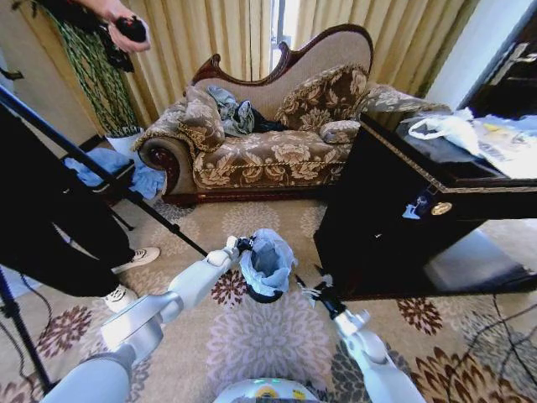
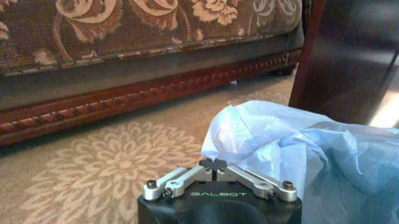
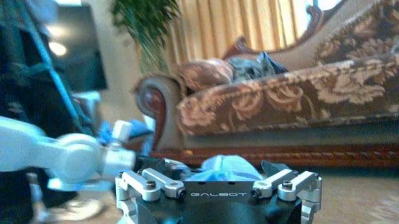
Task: Place a garbage bag over the trash bin.
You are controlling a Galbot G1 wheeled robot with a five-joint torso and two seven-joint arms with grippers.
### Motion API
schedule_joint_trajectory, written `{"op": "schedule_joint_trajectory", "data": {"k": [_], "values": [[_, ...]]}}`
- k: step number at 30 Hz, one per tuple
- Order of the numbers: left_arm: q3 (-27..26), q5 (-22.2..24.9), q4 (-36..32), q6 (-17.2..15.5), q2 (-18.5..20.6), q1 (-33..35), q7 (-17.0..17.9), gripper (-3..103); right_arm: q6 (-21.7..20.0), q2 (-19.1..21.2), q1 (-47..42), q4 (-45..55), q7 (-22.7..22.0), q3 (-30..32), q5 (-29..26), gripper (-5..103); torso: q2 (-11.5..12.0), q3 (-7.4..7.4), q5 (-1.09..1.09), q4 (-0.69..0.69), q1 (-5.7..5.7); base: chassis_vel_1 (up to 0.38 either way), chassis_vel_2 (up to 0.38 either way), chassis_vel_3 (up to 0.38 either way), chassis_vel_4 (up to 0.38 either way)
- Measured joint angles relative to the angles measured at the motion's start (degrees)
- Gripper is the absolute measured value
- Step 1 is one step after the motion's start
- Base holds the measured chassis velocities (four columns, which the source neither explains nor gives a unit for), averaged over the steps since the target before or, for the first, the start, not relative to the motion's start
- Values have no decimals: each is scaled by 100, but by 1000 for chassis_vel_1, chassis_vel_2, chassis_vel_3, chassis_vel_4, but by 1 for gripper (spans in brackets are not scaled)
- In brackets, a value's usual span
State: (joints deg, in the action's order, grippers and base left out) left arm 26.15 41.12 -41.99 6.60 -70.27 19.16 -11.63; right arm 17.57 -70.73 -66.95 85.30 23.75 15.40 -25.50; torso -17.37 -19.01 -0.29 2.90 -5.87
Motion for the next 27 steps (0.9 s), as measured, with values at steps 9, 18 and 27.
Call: {"op": "schedule_joint_trajectory", "data": {"k": [9,18,27], "values": [[-7,11,-211,-8,169,58,-87,0,-1689,66,1005,-493,-1435,-526,-1056,90,1,-2,1,-3,-1,0,0,0,0],[-9,36,-400,-37,350,37,-207,0,-3628,411,1147,-390,-2167,-460,-2918,89,1,-2,-1,1,-1,0,0,0,0],[-4,92,-565,-35,513,-24,-351,0,-4573,235,1590,-431,-3126,-338,-5429,87,1,-1,1,-1,0,0,0,0,0]]}}
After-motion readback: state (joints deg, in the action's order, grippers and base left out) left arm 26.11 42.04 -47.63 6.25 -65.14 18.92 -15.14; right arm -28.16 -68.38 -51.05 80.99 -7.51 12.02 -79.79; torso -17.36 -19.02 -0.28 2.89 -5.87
